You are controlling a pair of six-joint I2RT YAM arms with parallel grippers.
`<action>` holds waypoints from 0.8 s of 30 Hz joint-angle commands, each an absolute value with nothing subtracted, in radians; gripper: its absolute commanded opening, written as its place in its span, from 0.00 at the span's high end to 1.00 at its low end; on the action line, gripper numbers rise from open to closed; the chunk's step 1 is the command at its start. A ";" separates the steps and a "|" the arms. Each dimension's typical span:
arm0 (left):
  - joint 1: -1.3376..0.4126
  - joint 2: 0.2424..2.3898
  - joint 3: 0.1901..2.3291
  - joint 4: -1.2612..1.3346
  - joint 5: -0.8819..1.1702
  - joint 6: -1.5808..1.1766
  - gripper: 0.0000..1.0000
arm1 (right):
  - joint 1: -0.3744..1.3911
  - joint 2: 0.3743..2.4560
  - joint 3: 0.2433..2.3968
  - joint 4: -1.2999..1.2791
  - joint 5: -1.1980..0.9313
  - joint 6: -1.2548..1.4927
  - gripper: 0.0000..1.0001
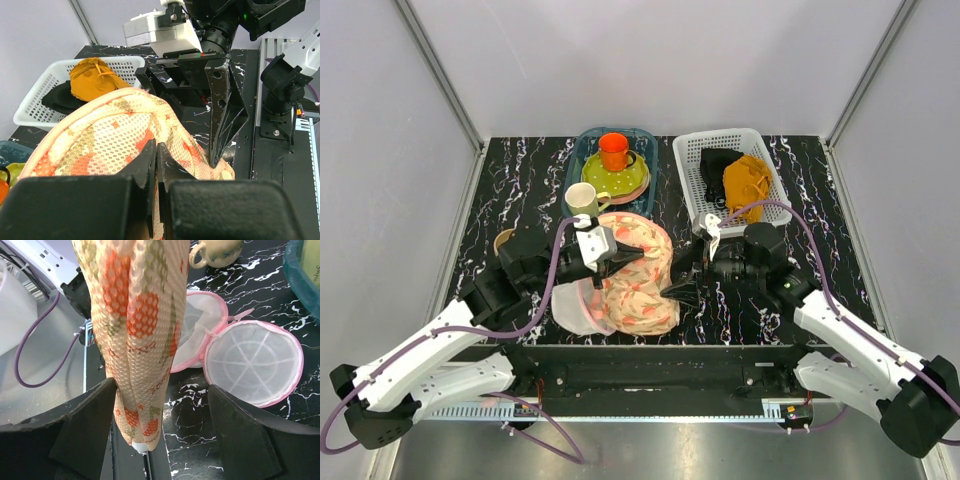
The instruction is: Unzip the laundry bag and remove the bra
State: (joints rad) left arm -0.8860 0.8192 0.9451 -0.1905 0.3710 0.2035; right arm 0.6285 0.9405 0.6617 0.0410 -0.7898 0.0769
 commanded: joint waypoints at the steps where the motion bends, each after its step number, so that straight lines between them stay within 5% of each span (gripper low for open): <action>1: -0.890 0.830 0.982 -0.055 0.348 0.221 1.00 | 0.643 0.953 0.672 0.072 -0.867 0.083 0.18; 16: -0.890 0.835 0.962 -0.003 0.356 0.199 1.00 | 0.706 0.992 0.652 0.187 -0.901 0.158 0.13; 24: -0.890 0.861 0.960 0.043 0.379 0.181 1.00 | 0.772 1.097 0.638 0.365 -0.847 0.270 0.21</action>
